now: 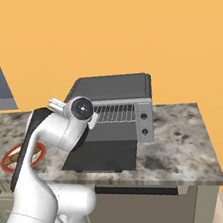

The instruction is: Pull the toaster oven rack outwards. Pick up the baguette from the plate and place it on the toaster oven rack. Close the toaster oven door fully and set the temperature to the lowest setting.

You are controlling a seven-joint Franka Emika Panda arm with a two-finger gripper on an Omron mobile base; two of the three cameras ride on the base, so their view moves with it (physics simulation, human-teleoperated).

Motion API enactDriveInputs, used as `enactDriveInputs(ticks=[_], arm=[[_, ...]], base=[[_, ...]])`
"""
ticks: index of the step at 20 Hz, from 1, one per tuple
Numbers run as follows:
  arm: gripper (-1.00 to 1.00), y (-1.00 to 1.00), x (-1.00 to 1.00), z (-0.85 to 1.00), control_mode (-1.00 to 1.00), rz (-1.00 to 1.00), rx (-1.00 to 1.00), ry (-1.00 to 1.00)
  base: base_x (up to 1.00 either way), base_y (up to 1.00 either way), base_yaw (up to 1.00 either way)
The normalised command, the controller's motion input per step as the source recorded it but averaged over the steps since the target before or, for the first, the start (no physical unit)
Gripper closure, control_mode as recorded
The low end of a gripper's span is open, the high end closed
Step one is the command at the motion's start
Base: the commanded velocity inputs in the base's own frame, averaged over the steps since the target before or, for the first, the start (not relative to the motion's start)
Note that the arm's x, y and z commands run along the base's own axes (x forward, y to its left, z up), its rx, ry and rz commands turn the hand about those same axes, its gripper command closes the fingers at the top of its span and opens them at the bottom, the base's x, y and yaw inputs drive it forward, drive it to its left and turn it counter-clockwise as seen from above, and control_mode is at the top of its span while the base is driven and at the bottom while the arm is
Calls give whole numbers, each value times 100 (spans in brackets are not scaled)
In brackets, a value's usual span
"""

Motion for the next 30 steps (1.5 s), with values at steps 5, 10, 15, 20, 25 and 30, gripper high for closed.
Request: enactDriveInputs(ticks=[5, 10, 15, 20, 25, 30], arm=[[-100, -24, 24, -1, -100, 0, 2, 43], [-100, -2, 14, -41, -100, 0, 0, -2], [-100, 0, 16, -69, -100, 0, 0, -13], [-100, 0, 26, -59, -100, 0, 5, -15], [-100, 0, 25, -32, -100, 0, 17, -8], [-100, -4, 13, 2, -100, 0, 15, 2]], base=[[0, 0, 0], [0, 0, 0], [0, 0, 0], [0, 0, 0], [0, 0, 0], [0, 0, 0]])
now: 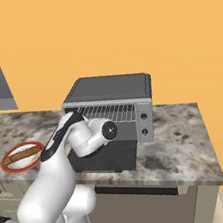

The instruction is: Pull the toaster oven rack outwards. Pick up the baguette from the plate and place it on the toaster oven rack. Close the toaster oven door fully and set the temperature to the lowest setting.

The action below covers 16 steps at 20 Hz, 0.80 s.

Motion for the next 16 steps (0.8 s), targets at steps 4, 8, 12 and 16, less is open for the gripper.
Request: enactDriveInputs(ticks=[4, 8, 12, 16], arm=[[-100, 0, 20, 0, -100, 0, 1, 6], [-100, 0, 27, 0, -100, 0, 3, 0], [-100, 0, 20, -1, -100, 0, 4, -3], [-100, -1, 10, -19, -100, -2, 0, -3]], base=[[0, 0, 0], [0, 0, 0], [0, 0, 0], [0, 0, 0]])
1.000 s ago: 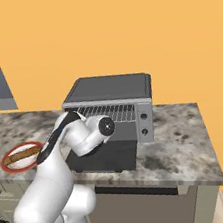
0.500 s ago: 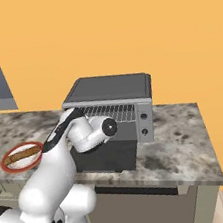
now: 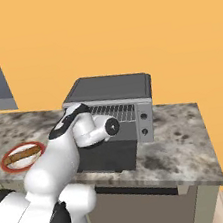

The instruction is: Pull the toaster oven rack outwards. Pick up the baguette from the plate and place it on the toaster oven rack. Close the toaster oven door fully and set the temperature to the lowest setting.

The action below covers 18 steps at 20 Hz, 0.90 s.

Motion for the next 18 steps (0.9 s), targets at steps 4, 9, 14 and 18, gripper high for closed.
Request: enactDriveInputs(ticks=[4, 9, 14, 18], arm=[[-100, 0, 5, -30, -100, 0, 0, -2], [-100, 0, 6, -27, -100, -3, 0, 0], [-100, 0, 6, -11, -100, -8, 4, 0], [-100, -3, 25, -1, -100, -13, 8, 0]], base=[[0, 0, 0], [0, 0, 0], [0, 0, 0], [0, 0, 0]])
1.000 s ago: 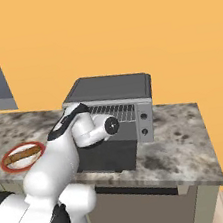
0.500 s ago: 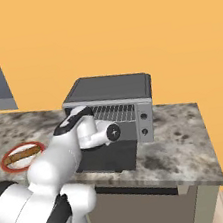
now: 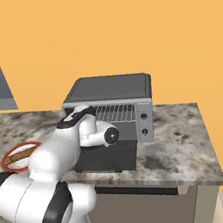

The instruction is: Pull the toaster oven rack outwards. Pick up the baguette from the plate and place it on the toaster oven rack. Close the toaster oven door fully and set the temperature to the lowest setting.

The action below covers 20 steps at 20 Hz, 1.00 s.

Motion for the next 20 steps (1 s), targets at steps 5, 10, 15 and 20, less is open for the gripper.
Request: enactDriveInputs(ticks=[5, 10, 15, 20], arm=[[-100, -13, 28, 0, -100, -10, 8, 0], [-100, -13, 4, -3, -100, -2, 3, 0], [-100, 0, 0, -8, -100, 0, 0, 3], [-100, 0, 16, -9, -100, -1, 0, 3]], base=[[0, 0, 0], [0, 0, 0], [0, 0, 0], [0, 0, 0]])
